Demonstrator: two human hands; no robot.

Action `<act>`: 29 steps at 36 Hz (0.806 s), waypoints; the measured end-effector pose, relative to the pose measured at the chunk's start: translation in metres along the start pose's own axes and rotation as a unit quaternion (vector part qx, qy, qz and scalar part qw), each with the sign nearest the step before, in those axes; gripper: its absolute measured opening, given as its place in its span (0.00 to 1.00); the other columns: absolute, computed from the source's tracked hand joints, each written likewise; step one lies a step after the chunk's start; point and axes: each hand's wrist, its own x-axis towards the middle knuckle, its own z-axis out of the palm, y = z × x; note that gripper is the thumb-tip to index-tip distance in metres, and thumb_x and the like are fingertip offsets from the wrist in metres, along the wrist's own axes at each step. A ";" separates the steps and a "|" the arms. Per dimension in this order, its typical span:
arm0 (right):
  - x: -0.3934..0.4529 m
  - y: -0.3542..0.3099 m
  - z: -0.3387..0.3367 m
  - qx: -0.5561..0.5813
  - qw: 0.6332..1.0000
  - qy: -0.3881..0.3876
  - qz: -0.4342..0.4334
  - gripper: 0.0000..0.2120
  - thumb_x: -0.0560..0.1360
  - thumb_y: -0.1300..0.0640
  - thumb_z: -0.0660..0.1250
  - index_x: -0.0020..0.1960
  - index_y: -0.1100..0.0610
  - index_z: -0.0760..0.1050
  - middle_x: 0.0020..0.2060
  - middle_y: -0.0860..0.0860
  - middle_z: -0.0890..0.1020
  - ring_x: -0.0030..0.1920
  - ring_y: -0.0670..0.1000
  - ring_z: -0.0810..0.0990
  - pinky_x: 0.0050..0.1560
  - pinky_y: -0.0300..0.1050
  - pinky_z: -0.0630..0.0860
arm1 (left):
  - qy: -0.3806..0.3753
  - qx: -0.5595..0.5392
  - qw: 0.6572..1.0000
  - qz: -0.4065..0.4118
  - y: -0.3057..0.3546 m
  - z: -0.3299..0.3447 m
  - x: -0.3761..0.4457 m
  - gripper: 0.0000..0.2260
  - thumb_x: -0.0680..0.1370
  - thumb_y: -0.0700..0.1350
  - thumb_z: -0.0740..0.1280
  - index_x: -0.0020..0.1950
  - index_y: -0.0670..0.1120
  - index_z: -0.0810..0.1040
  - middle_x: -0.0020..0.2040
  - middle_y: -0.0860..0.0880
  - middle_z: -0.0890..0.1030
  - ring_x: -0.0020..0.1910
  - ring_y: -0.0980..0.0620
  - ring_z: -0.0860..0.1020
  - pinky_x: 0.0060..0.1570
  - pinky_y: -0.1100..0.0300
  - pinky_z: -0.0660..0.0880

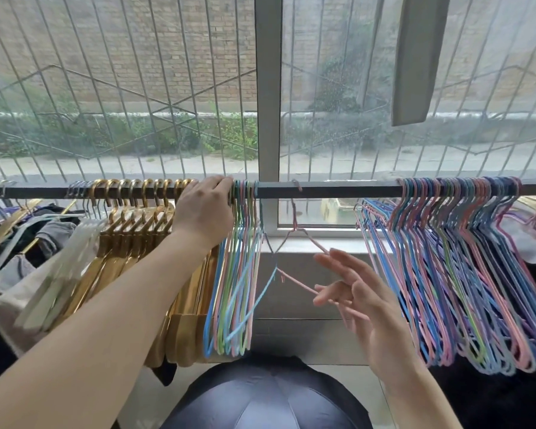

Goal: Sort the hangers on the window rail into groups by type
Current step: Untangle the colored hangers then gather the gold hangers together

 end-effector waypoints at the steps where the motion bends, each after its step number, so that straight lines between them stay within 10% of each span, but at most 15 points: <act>1: -0.001 -0.003 0.000 -0.008 1.000 0.004 -0.013 0.30 0.72 0.31 0.70 0.67 0.46 0.78 0.60 0.57 0.84 0.44 0.79 0.75 0.49 0.83 0.66 | 0.000 0.000 1.000 0.000 0.000 0.000 0.000 0.27 0.78 0.35 0.61 0.78 0.43 0.69 0.75 0.43 0.74 0.75 0.43 0.70 0.77 0.45 0.63; 10: 0.021 -0.029 -0.001 -0.047 0.993 0.062 -0.085 0.22 0.75 0.32 0.67 0.60 0.46 0.81 0.51 0.62 0.85 0.24 0.43 0.70 0.36 0.43 0.79 | -0.003 0.001 1.000 -0.009 0.002 -0.002 -0.002 0.27 0.78 0.36 0.61 0.79 0.44 0.68 0.75 0.44 0.74 0.75 0.43 0.70 0.77 0.46 0.63; 29: 0.024 0.012 -0.040 -0.168 0.963 0.084 0.192 0.15 0.83 0.54 0.63 0.68 0.57 0.74 0.57 0.56 0.84 0.25 0.40 0.75 0.56 0.55 0.81 | -0.033 -0.003 0.999 -0.016 0.008 -0.011 -0.003 0.29 0.77 0.35 0.61 0.79 0.43 0.67 0.75 0.43 0.73 0.75 0.41 0.70 0.76 0.46 0.63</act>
